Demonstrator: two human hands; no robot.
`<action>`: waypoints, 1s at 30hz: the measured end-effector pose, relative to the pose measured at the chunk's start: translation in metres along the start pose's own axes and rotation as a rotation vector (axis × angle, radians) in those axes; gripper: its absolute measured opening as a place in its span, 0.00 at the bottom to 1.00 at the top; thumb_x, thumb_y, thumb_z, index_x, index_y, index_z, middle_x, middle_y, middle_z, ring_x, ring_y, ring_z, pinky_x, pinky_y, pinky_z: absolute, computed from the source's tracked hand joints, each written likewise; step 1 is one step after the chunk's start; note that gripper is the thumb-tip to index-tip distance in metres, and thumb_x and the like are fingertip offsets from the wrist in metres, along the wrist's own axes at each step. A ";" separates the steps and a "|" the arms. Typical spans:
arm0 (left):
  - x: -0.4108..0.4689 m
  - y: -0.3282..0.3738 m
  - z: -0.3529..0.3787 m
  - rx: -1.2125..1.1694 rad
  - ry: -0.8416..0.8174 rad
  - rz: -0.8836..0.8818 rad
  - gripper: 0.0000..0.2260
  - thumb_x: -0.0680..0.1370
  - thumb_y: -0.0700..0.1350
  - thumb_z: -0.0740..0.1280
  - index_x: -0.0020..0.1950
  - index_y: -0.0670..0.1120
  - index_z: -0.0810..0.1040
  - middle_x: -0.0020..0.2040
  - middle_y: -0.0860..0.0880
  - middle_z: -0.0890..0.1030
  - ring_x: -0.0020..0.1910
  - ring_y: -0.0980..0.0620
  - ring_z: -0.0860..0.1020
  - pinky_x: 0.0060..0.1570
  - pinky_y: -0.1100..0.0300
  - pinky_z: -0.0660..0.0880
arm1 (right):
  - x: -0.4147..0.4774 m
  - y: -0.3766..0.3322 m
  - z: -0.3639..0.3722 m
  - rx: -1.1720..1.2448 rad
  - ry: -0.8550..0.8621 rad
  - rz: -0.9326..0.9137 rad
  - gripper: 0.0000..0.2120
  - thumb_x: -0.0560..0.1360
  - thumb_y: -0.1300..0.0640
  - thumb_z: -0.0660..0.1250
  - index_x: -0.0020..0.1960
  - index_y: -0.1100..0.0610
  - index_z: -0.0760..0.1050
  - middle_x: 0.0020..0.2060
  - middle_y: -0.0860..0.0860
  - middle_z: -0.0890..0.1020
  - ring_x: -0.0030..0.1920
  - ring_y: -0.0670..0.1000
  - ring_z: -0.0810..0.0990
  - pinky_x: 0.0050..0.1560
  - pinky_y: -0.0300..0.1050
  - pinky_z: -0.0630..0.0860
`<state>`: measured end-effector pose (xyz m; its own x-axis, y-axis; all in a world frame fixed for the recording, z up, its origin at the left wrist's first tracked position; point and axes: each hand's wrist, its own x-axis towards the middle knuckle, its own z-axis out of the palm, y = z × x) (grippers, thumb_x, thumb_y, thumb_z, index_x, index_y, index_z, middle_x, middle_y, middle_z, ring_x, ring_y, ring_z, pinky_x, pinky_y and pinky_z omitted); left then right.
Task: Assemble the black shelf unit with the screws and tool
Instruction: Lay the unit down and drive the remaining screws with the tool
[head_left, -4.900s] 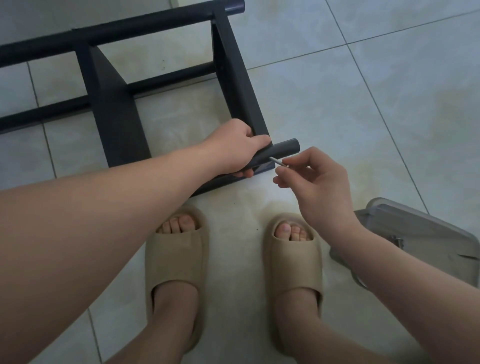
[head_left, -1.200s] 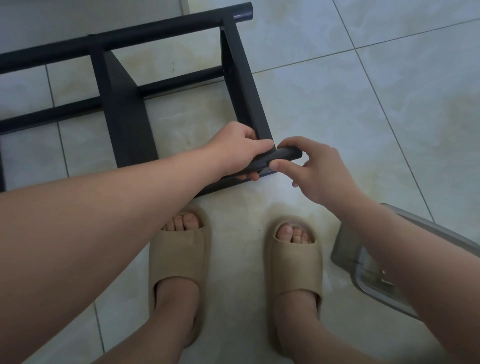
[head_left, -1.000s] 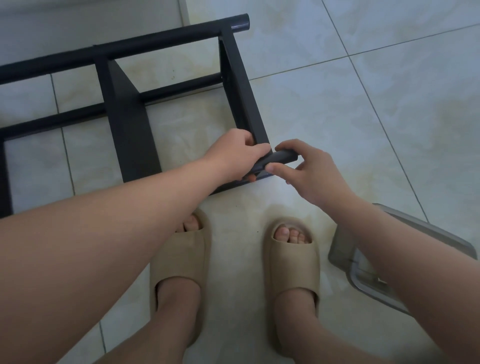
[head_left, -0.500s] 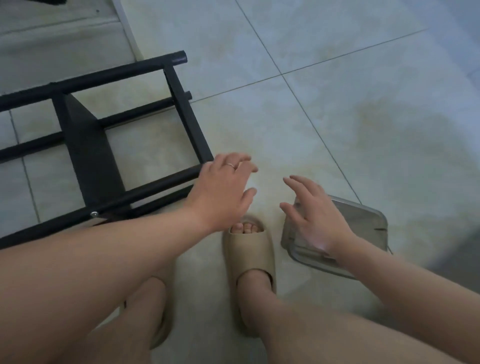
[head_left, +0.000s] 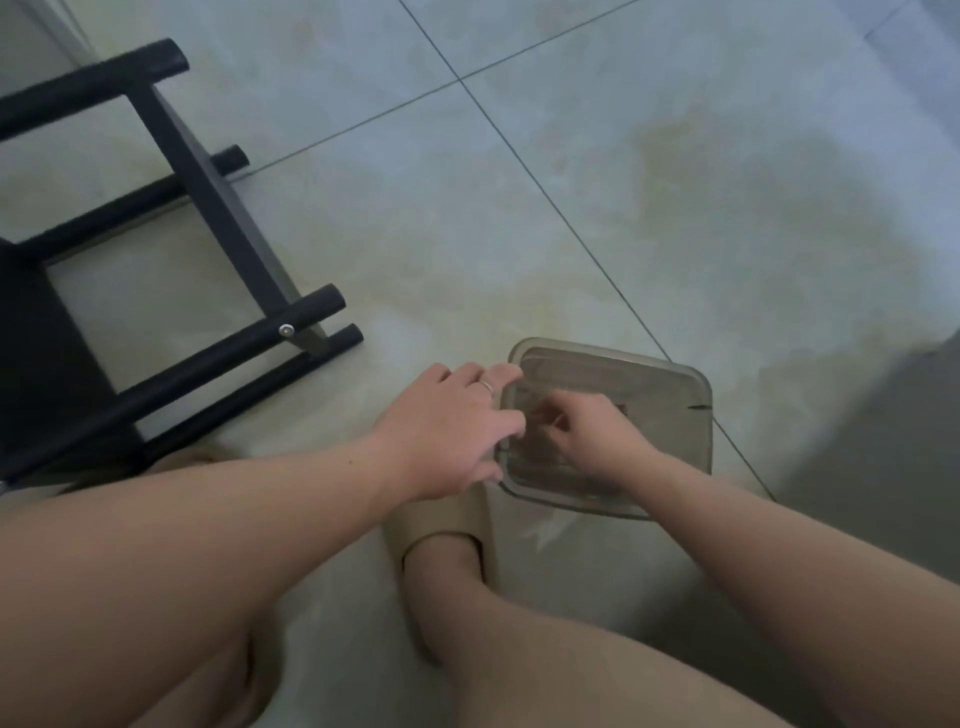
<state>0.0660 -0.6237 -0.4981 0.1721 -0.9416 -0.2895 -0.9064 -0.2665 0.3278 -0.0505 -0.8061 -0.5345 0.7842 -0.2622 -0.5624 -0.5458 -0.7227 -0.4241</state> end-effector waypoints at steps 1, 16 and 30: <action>0.001 -0.004 0.000 0.005 0.022 0.009 0.19 0.77 0.62 0.66 0.65 0.59 0.72 0.80 0.48 0.56 0.71 0.44 0.66 0.64 0.47 0.67 | 0.006 -0.001 0.004 -0.010 -0.036 -0.010 0.11 0.76 0.59 0.69 0.58 0.54 0.80 0.53 0.52 0.85 0.54 0.55 0.81 0.55 0.47 0.76; 0.010 -0.029 0.003 -0.123 0.062 -0.020 0.26 0.75 0.60 0.69 0.72 0.59 0.67 0.81 0.63 0.53 0.76 0.52 0.59 0.67 0.50 0.63 | 0.044 0.009 0.040 -0.152 -0.090 -0.219 0.06 0.73 0.55 0.70 0.50 0.52 0.78 0.51 0.51 0.81 0.51 0.57 0.80 0.40 0.46 0.68; 0.010 -0.028 0.000 -0.131 0.008 -0.029 0.27 0.77 0.58 0.68 0.74 0.59 0.65 0.81 0.64 0.49 0.77 0.51 0.57 0.68 0.50 0.63 | 0.044 0.002 0.050 -0.122 -0.058 -0.069 0.17 0.73 0.52 0.68 0.33 0.44 0.62 0.29 0.41 0.69 0.33 0.48 0.68 0.28 0.41 0.58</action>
<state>0.0926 -0.6253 -0.5098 0.2009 -0.9346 -0.2935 -0.8430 -0.3176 0.4341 -0.0316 -0.7868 -0.5959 0.7983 -0.1740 -0.5765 -0.4484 -0.8108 -0.3762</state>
